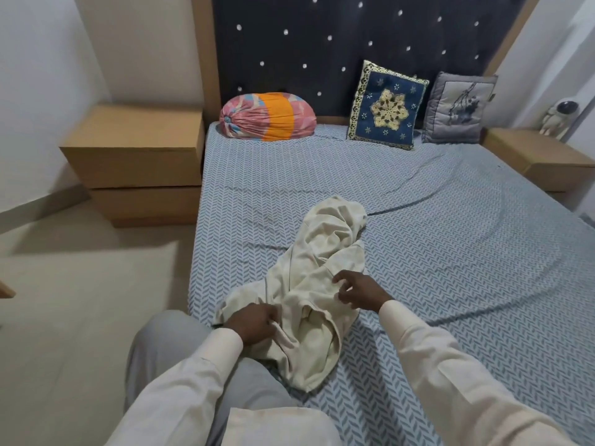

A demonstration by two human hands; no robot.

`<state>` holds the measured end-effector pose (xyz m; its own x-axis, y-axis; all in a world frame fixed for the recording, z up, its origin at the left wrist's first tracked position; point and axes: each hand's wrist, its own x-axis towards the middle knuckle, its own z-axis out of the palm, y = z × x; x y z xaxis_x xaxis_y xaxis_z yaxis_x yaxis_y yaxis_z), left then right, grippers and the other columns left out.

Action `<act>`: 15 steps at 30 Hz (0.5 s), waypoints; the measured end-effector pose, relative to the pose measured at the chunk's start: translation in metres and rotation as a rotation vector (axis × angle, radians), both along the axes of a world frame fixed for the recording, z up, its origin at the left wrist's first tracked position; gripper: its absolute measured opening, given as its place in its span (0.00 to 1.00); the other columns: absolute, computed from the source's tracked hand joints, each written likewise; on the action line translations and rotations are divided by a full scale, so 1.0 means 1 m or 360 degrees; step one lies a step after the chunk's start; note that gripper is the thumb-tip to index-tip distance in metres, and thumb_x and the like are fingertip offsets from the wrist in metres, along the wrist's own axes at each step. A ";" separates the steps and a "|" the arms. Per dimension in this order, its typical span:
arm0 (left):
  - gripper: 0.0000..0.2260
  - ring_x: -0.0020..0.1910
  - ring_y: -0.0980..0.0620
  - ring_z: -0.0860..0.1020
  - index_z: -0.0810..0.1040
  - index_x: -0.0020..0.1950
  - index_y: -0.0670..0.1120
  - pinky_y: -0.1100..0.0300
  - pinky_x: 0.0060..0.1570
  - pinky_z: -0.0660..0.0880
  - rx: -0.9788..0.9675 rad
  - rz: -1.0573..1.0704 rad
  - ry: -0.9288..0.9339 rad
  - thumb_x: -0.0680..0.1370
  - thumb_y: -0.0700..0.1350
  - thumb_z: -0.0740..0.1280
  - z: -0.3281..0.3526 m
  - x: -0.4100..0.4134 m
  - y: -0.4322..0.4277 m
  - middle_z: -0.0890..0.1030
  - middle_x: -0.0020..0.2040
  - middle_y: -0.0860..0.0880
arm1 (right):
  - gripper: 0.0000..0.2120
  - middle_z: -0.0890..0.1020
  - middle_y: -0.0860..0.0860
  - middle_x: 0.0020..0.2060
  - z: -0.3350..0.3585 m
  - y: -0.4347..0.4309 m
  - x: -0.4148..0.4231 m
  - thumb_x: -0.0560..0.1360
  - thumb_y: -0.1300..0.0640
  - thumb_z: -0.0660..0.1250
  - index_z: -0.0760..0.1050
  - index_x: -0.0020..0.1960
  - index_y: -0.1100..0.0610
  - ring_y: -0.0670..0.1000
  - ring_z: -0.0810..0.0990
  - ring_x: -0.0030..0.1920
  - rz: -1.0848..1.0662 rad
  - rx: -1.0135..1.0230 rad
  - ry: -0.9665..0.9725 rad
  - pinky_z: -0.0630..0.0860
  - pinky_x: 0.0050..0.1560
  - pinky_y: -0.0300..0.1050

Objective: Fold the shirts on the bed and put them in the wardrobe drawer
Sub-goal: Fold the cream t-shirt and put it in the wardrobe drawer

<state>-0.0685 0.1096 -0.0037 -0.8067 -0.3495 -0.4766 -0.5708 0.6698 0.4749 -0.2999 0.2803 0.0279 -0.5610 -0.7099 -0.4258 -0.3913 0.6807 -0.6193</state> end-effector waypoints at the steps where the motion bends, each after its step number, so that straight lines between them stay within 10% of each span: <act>1: 0.12 0.55 0.48 0.77 0.77 0.53 0.55 0.53 0.56 0.74 0.0016 0.0056 0.0100 0.71 0.50 0.63 -0.001 0.001 -0.001 0.80 0.55 0.49 | 0.14 0.79 0.52 0.43 -0.007 -0.003 0.002 0.72 0.59 0.71 0.78 0.57 0.51 0.51 0.79 0.41 0.0136 0.0042 0.0107 0.79 0.41 0.44; 7: 0.11 0.43 0.52 0.77 0.76 0.53 0.53 0.57 0.48 0.75 0.0011 0.0134 0.0474 0.71 0.46 0.67 0.015 0.004 0.004 0.74 0.46 0.51 | 0.09 0.79 0.54 0.46 -0.021 -0.008 -0.013 0.72 0.64 0.66 0.76 0.41 0.49 0.55 0.80 0.46 0.0254 0.0154 0.0417 0.79 0.46 0.46; 10: 0.09 0.47 0.52 0.79 0.81 0.47 0.51 0.60 0.49 0.75 0.0093 -0.0317 -0.0004 0.69 0.51 0.73 0.020 0.005 0.023 0.82 0.46 0.52 | 0.11 0.80 0.51 0.41 -0.010 0.001 -0.021 0.72 0.68 0.64 0.78 0.45 0.53 0.47 0.79 0.37 0.0195 -0.0015 0.0158 0.79 0.37 0.43; 15: 0.17 0.57 0.43 0.78 0.79 0.57 0.47 0.55 0.49 0.72 -0.0563 -0.0656 -0.0377 0.72 0.53 0.71 0.006 0.002 0.050 0.80 0.57 0.45 | 0.19 0.72 0.50 0.57 -0.031 0.004 -0.022 0.68 0.60 0.73 0.78 0.57 0.48 0.51 0.77 0.53 0.0684 0.0183 0.0461 0.76 0.55 0.46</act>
<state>-0.0661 0.1592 0.0024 -0.7953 -0.2002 -0.5722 -0.2931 0.9532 0.0739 -0.3218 0.2848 -0.0031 -0.3360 -0.8595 -0.3852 -0.7938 0.4785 -0.3754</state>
